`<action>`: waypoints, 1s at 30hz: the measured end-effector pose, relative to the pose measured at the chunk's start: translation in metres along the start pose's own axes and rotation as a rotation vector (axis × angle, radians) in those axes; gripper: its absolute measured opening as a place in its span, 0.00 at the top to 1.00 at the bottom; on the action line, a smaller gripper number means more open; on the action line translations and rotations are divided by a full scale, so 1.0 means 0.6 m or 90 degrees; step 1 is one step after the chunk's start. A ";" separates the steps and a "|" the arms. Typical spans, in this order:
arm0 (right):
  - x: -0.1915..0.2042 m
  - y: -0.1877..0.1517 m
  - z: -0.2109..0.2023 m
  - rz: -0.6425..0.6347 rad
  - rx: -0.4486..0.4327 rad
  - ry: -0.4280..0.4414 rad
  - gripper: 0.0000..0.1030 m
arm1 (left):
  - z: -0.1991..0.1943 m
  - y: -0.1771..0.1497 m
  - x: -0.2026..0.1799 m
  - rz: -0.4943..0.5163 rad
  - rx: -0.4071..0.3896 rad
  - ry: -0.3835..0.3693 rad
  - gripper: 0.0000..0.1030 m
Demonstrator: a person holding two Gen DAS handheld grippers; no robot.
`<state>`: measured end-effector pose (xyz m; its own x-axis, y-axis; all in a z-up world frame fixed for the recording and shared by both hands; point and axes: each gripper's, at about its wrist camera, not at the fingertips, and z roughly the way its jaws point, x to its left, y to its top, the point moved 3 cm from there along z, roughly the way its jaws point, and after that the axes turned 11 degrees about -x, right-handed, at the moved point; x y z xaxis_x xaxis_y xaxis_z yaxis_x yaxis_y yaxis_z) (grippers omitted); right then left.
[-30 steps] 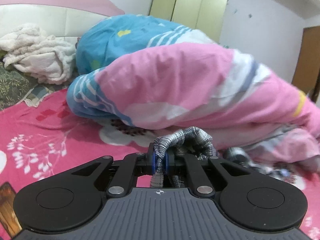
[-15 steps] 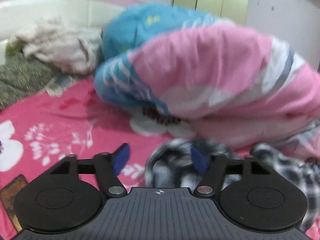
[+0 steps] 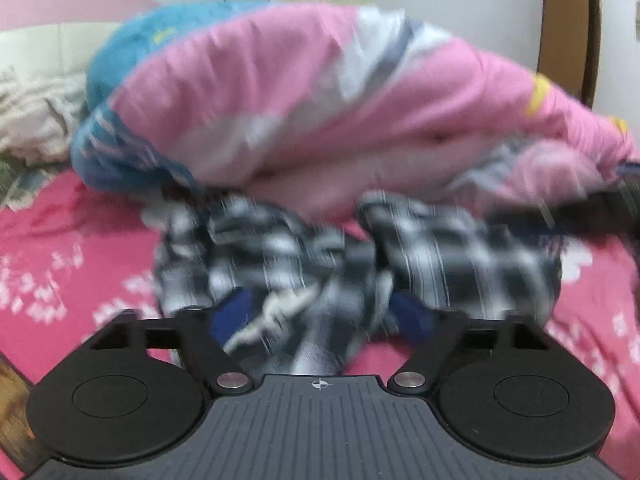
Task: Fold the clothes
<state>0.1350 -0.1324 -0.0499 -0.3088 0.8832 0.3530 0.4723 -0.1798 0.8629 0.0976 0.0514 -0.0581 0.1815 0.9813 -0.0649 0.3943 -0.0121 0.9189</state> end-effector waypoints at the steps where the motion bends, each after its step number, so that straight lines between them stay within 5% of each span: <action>1: 0.001 0.008 0.029 -0.012 0.008 -0.023 0.25 | 0.005 -0.010 0.001 -0.006 0.006 0.012 0.47; 5: 0.001 0.012 0.129 -0.047 0.057 -0.091 0.19 | 0.021 -0.047 0.015 -0.049 0.036 0.041 0.72; 11: -0.019 -0.018 0.274 -0.072 0.128 -0.180 0.22 | 0.021 -0.069 0.020 -0.053 0.016 0.061 0.80; 13: -0.031 -0.026 0.284 -0.067 0.142 -0.190 0.46 | 0.021 -0.070 0.019 -0.050 0.011 0.063 0.80; 14: -0.038 -0.028 0.282 -0.058 0.145 -0.194 0.67 | 0.021 -0.071 0.021 -0.055 0.008 0.062 0.80; 15: -0.043 -0.025 0.274 -0.048 0.138 -0.194 0.82 | 0.021 -0.071 0.025 -0.064 0.004 0.060 0.80; 17: -0.047 -0.015 0.245 -0.037 0.112 -0.191 0.90 | 0.022 -0.072 0.032 -0.078 0.000 0.061 0.81; 21: -0.042 0.016 0.157 -0.052 0.039 -0.193 0.92 | 0.017 -0.072 0.038 -0.094 -0.010 0.066 0.83; 30: -0.080 0.062 -0.157 0.013 -0.128 -0.245 0.92 | 0.001 -0.066 0.052 -0.111 -0.023 0.071 0.91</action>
<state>0.0898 -0.2225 -0.0007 0.0469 0.9690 0.2426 0.2925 -0.2455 0.9242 0.0881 0.0824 -0.0971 0.0119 0.9830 -0.1833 0.3775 0.1654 0.9111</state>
